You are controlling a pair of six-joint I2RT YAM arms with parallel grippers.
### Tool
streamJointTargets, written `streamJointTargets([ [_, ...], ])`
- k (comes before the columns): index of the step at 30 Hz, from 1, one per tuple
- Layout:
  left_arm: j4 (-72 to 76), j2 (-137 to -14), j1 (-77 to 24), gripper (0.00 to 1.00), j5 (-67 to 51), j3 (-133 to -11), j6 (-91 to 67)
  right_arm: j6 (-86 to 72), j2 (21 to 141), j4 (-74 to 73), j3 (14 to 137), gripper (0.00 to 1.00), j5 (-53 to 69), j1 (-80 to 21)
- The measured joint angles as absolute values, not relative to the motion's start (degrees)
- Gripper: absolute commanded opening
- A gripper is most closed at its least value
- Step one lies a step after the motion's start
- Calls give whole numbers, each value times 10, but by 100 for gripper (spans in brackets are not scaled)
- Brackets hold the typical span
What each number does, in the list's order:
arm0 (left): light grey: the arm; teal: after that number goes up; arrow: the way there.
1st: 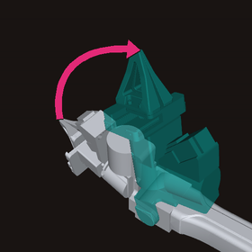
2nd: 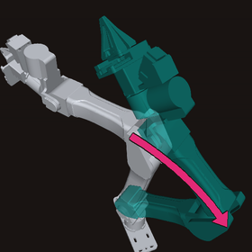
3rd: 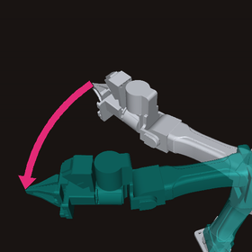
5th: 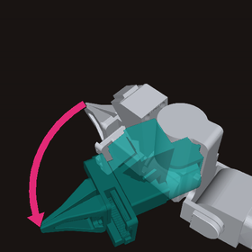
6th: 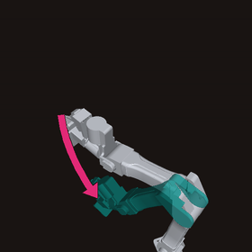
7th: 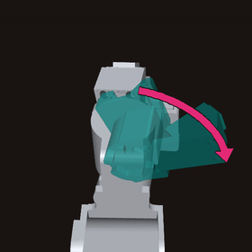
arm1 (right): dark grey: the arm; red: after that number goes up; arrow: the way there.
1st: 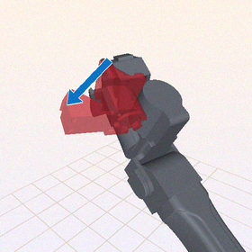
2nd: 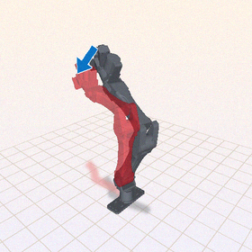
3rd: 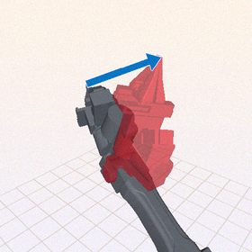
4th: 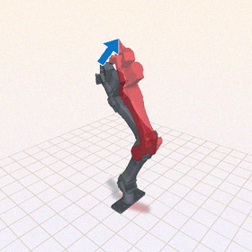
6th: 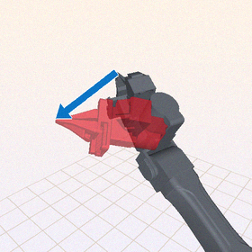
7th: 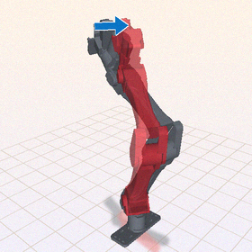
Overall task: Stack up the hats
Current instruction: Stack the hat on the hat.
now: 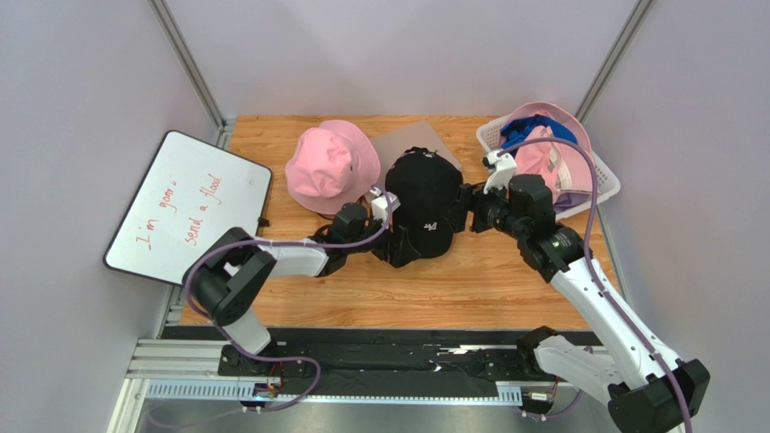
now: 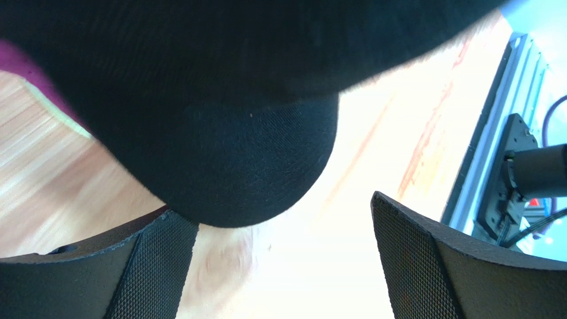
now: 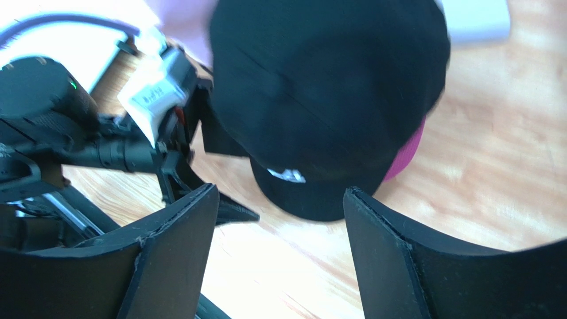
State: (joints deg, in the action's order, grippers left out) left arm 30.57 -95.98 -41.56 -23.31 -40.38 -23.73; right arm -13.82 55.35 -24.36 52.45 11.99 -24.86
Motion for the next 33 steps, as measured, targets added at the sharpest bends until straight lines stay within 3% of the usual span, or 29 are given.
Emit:
streamJointTargets([
  [9,237,-798,-413,100,-187,-336,-232,-137,628,-244,625,71,60,-284],
  [18,181,-772,-383,100,-163,-336,-225,-135,733,-243,663,71,13,-292],
  [23,134,-692,-319,100,-159,-337,-233,-121,784,-251,716,68,-16,-311],
  [28,104,-641,-317,100,-160,-354,-229,-114,821,-250,742,68,-36,-323],
  [33,100,-650,-317,100,-162,-374,-229,-109,836,-257,744,74,-50,-330],
])
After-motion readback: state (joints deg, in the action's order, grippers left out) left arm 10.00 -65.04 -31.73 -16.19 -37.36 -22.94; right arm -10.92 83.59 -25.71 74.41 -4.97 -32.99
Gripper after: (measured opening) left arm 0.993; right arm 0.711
